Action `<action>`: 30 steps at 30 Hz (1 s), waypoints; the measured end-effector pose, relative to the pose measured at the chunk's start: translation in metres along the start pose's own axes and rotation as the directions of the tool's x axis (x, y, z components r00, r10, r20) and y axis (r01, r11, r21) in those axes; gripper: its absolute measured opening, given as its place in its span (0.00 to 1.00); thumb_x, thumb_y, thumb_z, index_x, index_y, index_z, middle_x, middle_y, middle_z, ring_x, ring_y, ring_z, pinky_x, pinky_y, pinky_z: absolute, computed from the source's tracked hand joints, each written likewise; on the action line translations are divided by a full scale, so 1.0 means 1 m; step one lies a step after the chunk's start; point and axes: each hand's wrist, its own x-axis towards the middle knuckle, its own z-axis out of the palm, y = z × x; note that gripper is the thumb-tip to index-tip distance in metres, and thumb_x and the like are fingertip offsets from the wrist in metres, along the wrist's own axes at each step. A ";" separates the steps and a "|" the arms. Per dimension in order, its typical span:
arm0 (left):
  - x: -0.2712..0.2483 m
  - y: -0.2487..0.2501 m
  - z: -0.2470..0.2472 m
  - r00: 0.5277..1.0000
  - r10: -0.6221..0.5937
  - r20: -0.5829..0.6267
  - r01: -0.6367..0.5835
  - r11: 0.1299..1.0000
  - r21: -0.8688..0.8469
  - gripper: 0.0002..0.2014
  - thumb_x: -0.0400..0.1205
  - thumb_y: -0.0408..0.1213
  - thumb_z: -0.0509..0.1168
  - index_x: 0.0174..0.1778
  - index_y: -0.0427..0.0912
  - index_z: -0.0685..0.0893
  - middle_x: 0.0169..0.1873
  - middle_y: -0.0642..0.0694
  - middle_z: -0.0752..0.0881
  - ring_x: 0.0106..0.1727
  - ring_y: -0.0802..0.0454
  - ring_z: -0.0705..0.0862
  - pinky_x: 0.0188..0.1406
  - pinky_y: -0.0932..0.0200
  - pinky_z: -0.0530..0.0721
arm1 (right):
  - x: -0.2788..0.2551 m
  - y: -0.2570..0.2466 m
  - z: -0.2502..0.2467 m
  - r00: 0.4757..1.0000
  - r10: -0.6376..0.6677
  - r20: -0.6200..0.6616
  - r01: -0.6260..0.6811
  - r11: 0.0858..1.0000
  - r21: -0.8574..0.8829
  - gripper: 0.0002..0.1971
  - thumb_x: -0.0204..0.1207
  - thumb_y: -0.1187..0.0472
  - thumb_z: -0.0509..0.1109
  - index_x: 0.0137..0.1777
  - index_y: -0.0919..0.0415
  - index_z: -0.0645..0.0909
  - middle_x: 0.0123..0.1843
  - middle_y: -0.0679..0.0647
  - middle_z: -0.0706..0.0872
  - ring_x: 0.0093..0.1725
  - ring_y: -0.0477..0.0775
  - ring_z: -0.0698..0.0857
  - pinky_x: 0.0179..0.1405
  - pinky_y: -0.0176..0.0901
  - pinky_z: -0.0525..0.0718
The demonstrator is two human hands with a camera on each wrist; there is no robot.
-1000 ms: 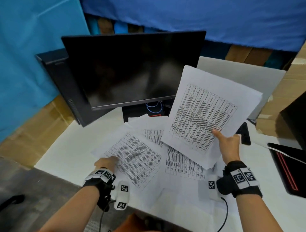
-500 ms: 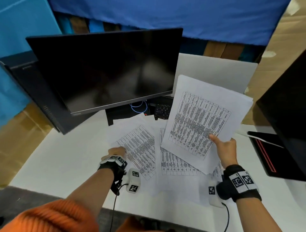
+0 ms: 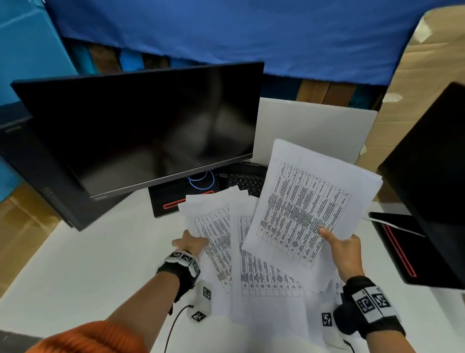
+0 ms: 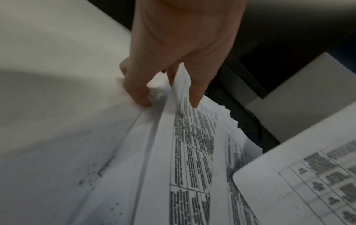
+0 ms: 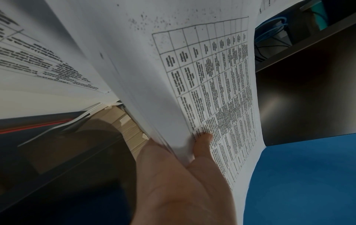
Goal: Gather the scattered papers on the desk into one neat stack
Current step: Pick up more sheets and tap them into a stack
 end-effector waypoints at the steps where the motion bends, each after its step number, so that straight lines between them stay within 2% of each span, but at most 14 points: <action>1: -0.004 0.007 0.003 0.999 -0.036 -0.013 0.036 0.999 0.002 0.43 0.70 0.41 0.72 0.76 0.34 0.54 0.73 0.31 0.58 0.69 0.32 0.69 0.69 0.44 0.74 | 0.001 0.000 0.000 1.000 0.003 0.001 -0.003 1.000 0.002 0.36 0.65 0.57 0.78 0.69 0.73 0.69 0.67 0.66 0.80 0.62 0.60 0.79 0.66 0.52 0.75; 3: -0.005 0.015 0.005 0.997 -0.069 -0.024 0.071 0.992 0.101 0.44 0.71 0.41 0.71 0.74 0.27 0.52 0.73 0.31 0.61 0.72 0.35 0.68 0.71 0.44 0.73 | 0.001 -0.001 0.000 1.000 -0.006 0.005 0.006 1.000 0.012 0.27 0.69 0.63 0.75 0.65 0.74 0.73 0.64 0.67 0.82 0.55 0.57 0.79 0.61 0.48 0.75; 5: 0.000 0.019 0.006 0.997 -0.072 0.020 0.071 0.995 0.076 0.39 0.73 0.39 0.70 0.71 0.22 0.57 0.71 0.31 0.67 0.70 0.38 0.72 0.68 0.49 0.76 | -0.002 -0.004 0.000 0.999 -0.041 0.021 0.041 0.999 0.006 0.23 0.70 0.66 0.74 0.63 0.73 0.76 0.62 0.67 0.83 0.51 0.56 0.79 0.57 0.46 0.75; 7: 0.004 0.020 0.007 0.990 -0.044 0.131 0.036 0.997 0.063 0.33 0.73 0.35 0.68 0.70 0.21 0.65 0.62 0.33 0.79 0.59 0.41 0.81 0.59 0.52 0.81 | -0.004 -0.006 0.000 0.998 -0.053 0.034 0.053 0.999 0.006 0.21 0.70 0.67 0.73 0.63 0.73 0.78 0.61 0.67 0.84 0.49 0.56 0.80 0.55 0.45 0.75; 9: 0.007 0.017 0.008 0.984 0.019 0.176 -0.010 0.999 -0.053 0.25 0.73 0.31 0.70 0.64 0.22 0.75 0.54 0.33 0.84 0.55 0.40 0.84 0.54 0.52 0.81 | -0.005 -0.005 0.001 0.998 -0.055 0.034 0.054 0.999 0.006 0.20 0.71 0.68 0.72 0.63 0.74 0.78 0.61 0.69 0.84 0.49 0.56 0.80 0.55 0.45 0.75; 11: 0.006 0.014 0.009 0.991 0.045 0.125 -0.024 0.986 -0.163 0.24 0.70 0.30 0.72 0.60 0.24 0.78 0.58 0.32 0.84 0.59 0.35 0.83 0.60 0.48 0.81 | -0.006 -0.006 0.003 0.998 -0.056 0.031 0.056 0.998 0.010 0.21 0.71 0.68 0.72 0.63 0.74 0.77 0.61 0.69 0.84 0.49 0.57 0.80 0.55 0.45 0.75; 13: 0.001 0.013 0.009 0.986 0.119 0.115 -0.080 0.951 -0.299 0.20 0.70 0.29 0.72 0.57 0.26 0.81 0.56 0.31 0.86 0.53 0.37 0.85 0.56 0.46 0.84 | -0.006 -0.008 0.004 0.998 -0.060 0.014 0.060 0.998 0.011 0.21 0.70 0.68 0.72 0.63 0.74 0.77 0.61 0.68 0.84 0.51 0.60 0.82 0.55 0.45 0.74; 15: -0.007 0.013 0.011 0.968 0.186 0.169 -0.102 0.906 -0.411 0.18 0.73 0.28 0.69 0.58 0.28 0.81 0.52 0.35 0.86 0.46 0.42 0.84 0.49 0.50 0.83 | -0.005 -0.009 0.004 0.998 -0.055 0.005 0.055 0.998 0.026 0.22 0.71 0.68 0.72 0.64 0.75 0.75 0.60 0.65 0.83 0.53 0.58 0.81 0.56 0.43 0.73; 17: -0.016 0.014 0.013 0.949 0.222 0.225 -0.100 0.885 -0.454 0.19 0.75 0.29 0.68 0.63 0.31 0.77 0.56 0.38 0.84 0.49 0.44 0.82 0.52 0.51 0.81 | -0.005 -0.010 0.006 0.998 -0.055 0.007 0.055 0.998 0.033 0.23 0.71 0.68 0.72 0.64 0.76 0.75 0.61 0.64 0.82 0.53 0.55 0.78 0.57 0.43 0.73; 21: -0.022 0.014 0.016 0.945 0.191 0.264 -0.118 0.956 -0.268 0.29 0.77 0.33 0.67 0.71 0.28 0.65 0.67 0.40 0.75 0.65 0.38 0.77 0.59 0.52 0.79 | -0.005 -0.010 0.009 0.999 -0.047 0.005 0.046 0.999 0.022 0.22 0.70 0.67 0.73 0.63 0.75 0.75 0.61 0.67 0.82 0.53 0.55 0.78 0.57 0.43 0.73; 23: -0.019 0.014 0.013 0.944 0.244 0.223 -0.227 0.969 -0.099 0.26 0.79 0.36 0.65 0.69 0.26 0.67 0.66 0.36 0.76 0.64 0.37 0.78 0.57 0.54 0.79 | -0.006 -0.012 0.009 0.999 -0.044 0.000 0.044 0.999 0.027 0.23 0.70 0.67 0.73 0.63 0.76 0.75 0.61 0.66 0.82 0.53 0.55 0.78 0.57 0.43 0.73; 26: -0.016 0.021 -0.003 0.867 0.498 0.013 -0.497 0.867 -0.042 0.11 0.81 0.34 0.60 0.49 0.29 0.82 0.43 0.34 0.87 0.45 0.38 0.85 0.45 0.51 0.83 | -0.005 -0.015 0.005 0.998 -0.055 -0.025 0.056 0.998 0.036 0.23 0.70 0.67 0.73 0.64 0.75 0.75 0.63 0.67 0.82 0.54 0.56 0.79 0.58 0.45 0.74; 28: -0.016 0.025 -0.017 0.794 0.604 -0.066 -0.606 0.796 -0.006 0.12 0.82 0.34 0.58 0.39 0.32 0.81 0.25 0.42 0.79 0.29 0.45 0.78 0.32 0.52 0.78 | -0.004 -0.015 0.001 0.997 -0.060 -0.047 0.061 0.998 0.034 0.24 0.70 0.66 0.73 0.64 0.74 0.75 0.64 0.67 0.82 0.55 0.56 0.79 0.59 0.45 0.74; 30: -0.017 0.024 -0.030 0.767 0.635 -0.097 -0.636 0.772 0.025 0.13 0.82 0.31 0.57 0.37 0.30 0.81 0.20 0.49 0.72 0.25 0.48 0.72 0.24 0.58 0.70 | -0.004 -0.015 -0.001 0.997 -0.068 -0.045 0.069 0.997 0.032 0.23 0.71 0.66 0.73 0.64 0.74 0.75 0.64 0.67 0.82 0.55 0.56 0.79 0.59 0.44 0.74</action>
